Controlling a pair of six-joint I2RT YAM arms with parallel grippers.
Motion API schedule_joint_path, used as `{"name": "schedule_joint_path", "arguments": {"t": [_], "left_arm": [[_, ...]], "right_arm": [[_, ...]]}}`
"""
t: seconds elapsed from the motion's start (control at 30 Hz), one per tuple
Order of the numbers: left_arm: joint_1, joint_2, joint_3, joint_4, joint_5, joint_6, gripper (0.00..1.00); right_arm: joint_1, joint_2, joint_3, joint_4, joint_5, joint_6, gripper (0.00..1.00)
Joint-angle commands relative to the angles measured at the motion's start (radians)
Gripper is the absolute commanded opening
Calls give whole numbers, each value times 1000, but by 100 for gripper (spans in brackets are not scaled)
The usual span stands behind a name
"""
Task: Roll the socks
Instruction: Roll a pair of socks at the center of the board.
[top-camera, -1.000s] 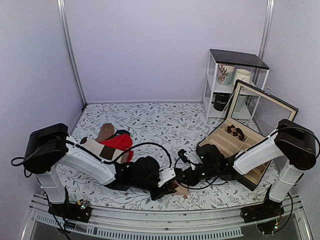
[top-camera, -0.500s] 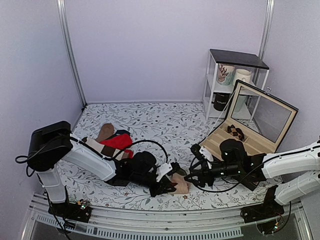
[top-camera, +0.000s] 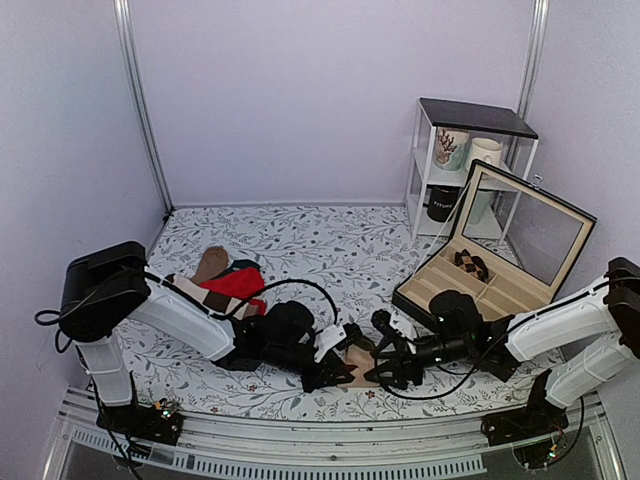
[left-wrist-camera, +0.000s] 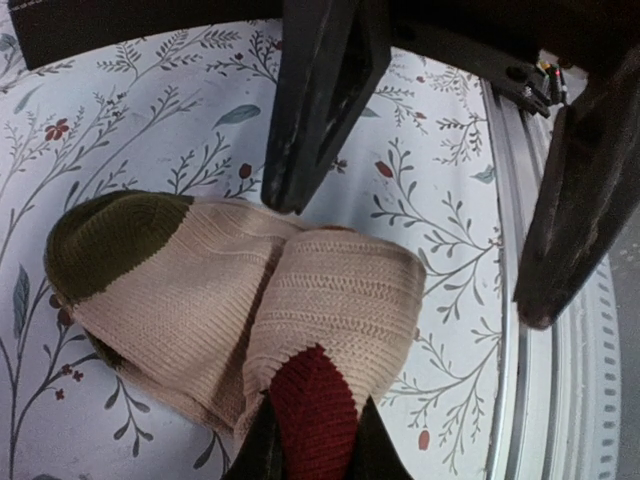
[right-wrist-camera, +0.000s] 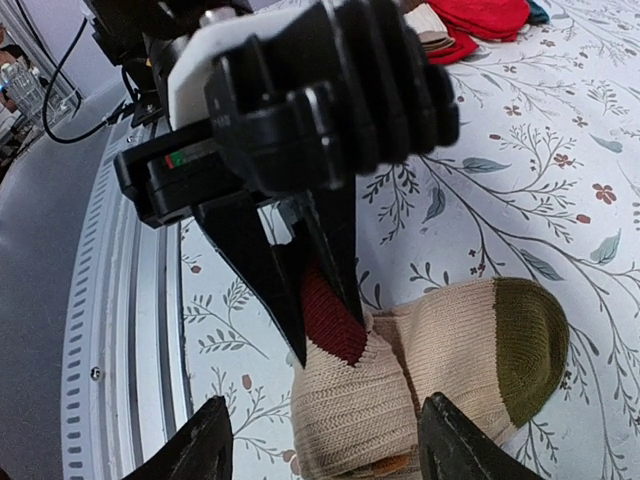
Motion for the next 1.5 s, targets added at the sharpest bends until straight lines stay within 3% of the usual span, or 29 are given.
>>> {"name": "schedule_joint_path", "arguments": {"t": [0.0,0.37,0.43,0.53,0.6,0.77,0.93,1.13,1.47], "left_arm": [[12,119,-70,-323,-61,-3,0],[14,113,-74,-317,-56,3,0],[14,112,-76,-314,-61,0,0],[14,106,-74,-304,-72,-5,0],[13,103,-67,-301,-83,-6,0],[14,128,-22,-320,-70,12,0],[13,141,-23,-317,-64,13,0],[13,141,-39,-297,-56,3,0],[14,122,-42,-309,-63,17,0]], "right_arm": [[3,77,18,63,-9,-40,65],[89,231,17,130,99,18,63],[113,247,15,133,125,36,57],[127,262,3,134,166,86,37],[126,263,-9,131,196,134,33],[127,217,-36,112,242,183,50],[127,57,-25,30,256,122,61],[126,-54,-9,1,210,18,63],[114,97,24,64,153,-34,63]]}}
